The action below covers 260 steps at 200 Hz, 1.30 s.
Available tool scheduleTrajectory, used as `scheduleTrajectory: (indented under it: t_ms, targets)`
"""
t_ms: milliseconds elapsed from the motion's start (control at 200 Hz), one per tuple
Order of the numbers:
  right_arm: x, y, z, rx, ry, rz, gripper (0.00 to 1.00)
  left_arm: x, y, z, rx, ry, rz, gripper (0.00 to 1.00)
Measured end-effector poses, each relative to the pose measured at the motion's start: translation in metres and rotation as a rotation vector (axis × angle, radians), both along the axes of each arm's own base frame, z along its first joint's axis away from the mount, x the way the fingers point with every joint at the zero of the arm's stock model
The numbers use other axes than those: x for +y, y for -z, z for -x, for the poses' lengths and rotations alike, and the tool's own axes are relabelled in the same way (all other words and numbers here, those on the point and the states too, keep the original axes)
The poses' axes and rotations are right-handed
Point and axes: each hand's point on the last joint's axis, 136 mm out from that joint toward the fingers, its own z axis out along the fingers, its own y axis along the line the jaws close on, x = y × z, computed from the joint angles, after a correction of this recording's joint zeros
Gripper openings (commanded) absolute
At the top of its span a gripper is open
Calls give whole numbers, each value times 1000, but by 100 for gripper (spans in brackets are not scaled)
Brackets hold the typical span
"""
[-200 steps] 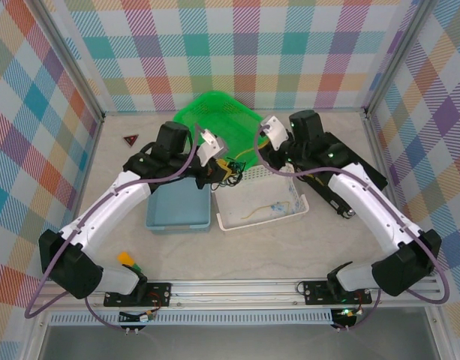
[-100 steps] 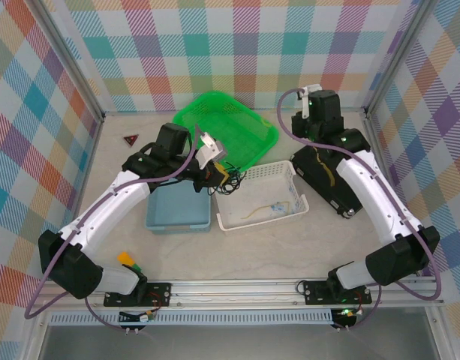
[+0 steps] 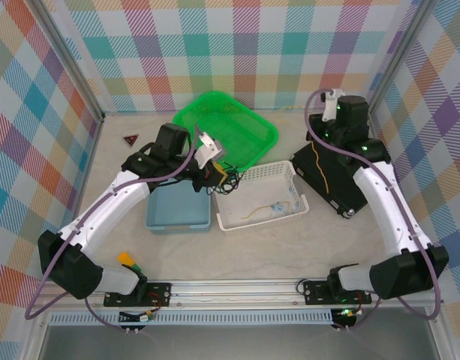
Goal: Untangle the cables
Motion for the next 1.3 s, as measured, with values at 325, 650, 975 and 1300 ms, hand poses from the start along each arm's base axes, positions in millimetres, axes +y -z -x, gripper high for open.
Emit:
scheduleTrajectory:
  t_ms: [325,650,975,1300]
  targets:
    - [37,10,55,-50,-282,-138,0,39,-26,-23,-40,-168,82,0]
    - [83,55,65,-31,-504,-179,0,78,-16,-22,67,-309,198,0]
    - [126,77,53,-70,-655,-126,1,86,-16,-13,89,-335,231,0]
    - [130,89,47,-70,-666,-85,80,83,-21,-12,80,-312,252,0]
